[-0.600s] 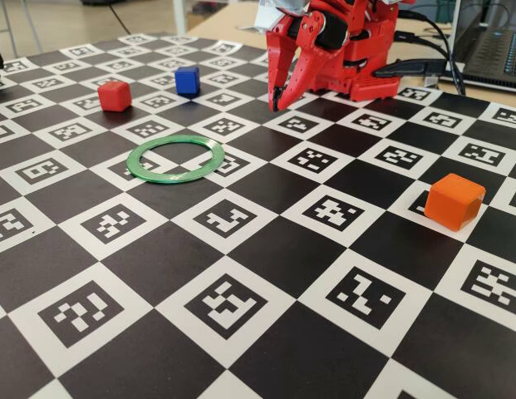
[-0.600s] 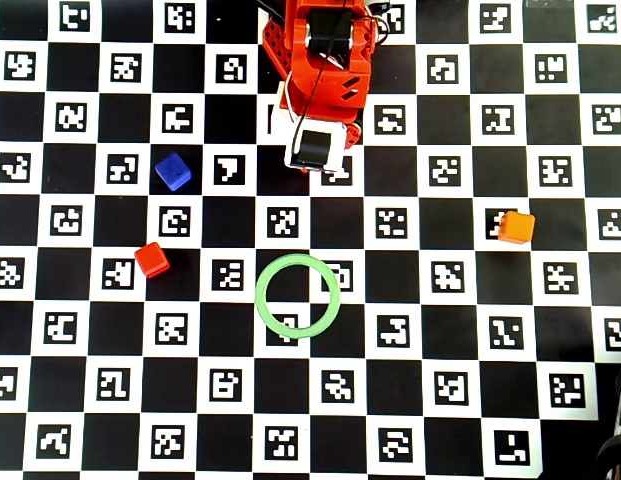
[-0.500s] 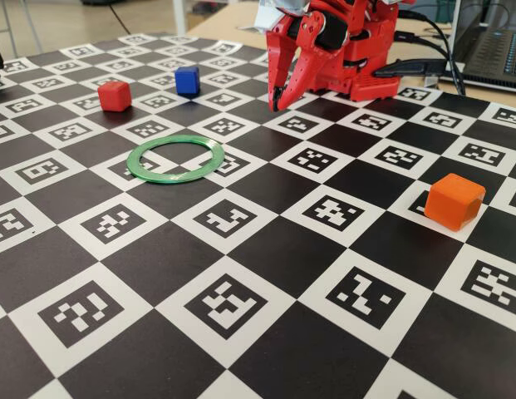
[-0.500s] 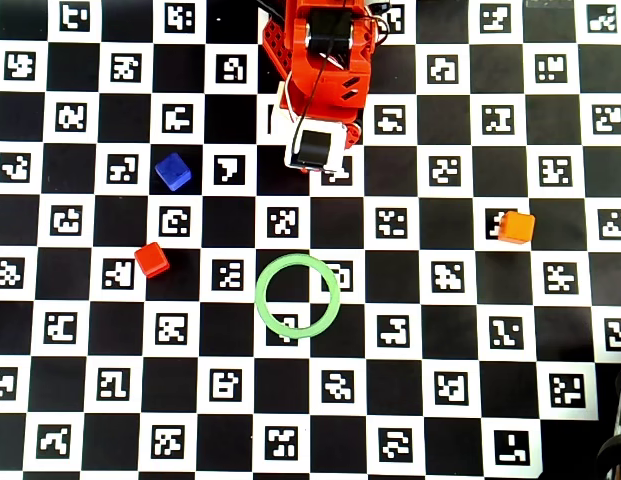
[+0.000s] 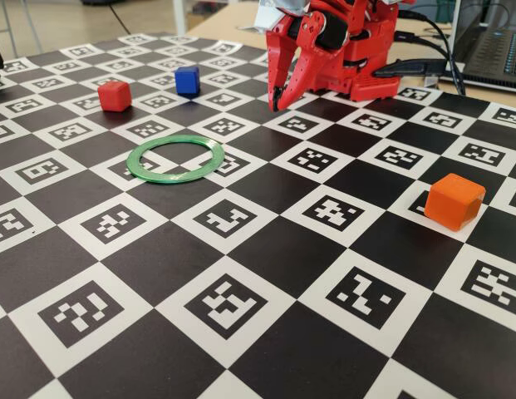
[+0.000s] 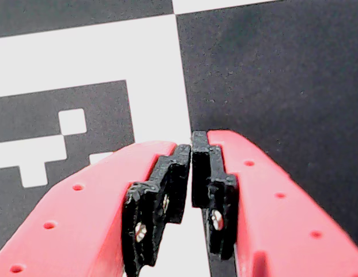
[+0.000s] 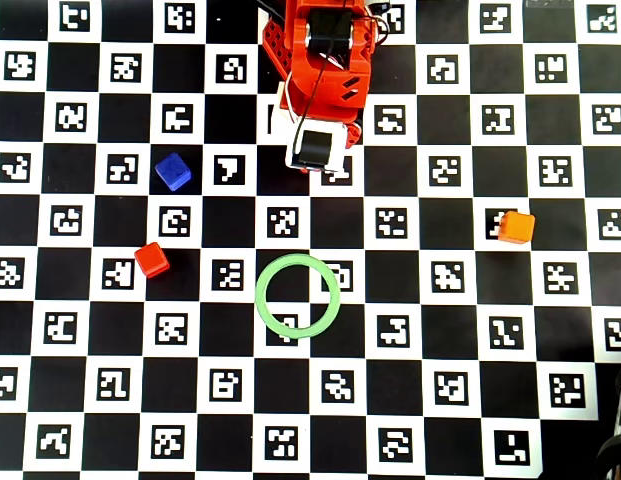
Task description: Grab the red cube then put it in the green circle then put the blue cube on top and finally the orange cube on top
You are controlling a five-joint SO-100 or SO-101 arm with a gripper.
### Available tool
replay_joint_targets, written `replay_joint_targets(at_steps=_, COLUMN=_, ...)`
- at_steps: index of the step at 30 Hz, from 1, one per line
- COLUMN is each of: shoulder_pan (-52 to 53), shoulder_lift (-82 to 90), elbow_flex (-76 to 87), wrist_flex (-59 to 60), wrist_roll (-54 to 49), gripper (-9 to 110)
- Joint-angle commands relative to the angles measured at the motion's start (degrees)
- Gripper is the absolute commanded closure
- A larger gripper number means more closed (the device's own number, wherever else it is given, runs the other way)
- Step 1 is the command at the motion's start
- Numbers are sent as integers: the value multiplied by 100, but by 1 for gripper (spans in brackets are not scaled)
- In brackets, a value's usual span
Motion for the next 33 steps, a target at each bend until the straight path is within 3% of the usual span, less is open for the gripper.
replay_joint_targets(at_steps=1, shoulder_pan=-44, shoulder_lift=290, elbow_flex=229, wrist_flex=422, wrist_roll=-26, gripper=107)
replay_joint_targets(at_steps=33, shoulder_pan=-88, shoulder_lift=290, elbow_flex=229, wrist_flex=404, wrist_roll=88, gripper=107)
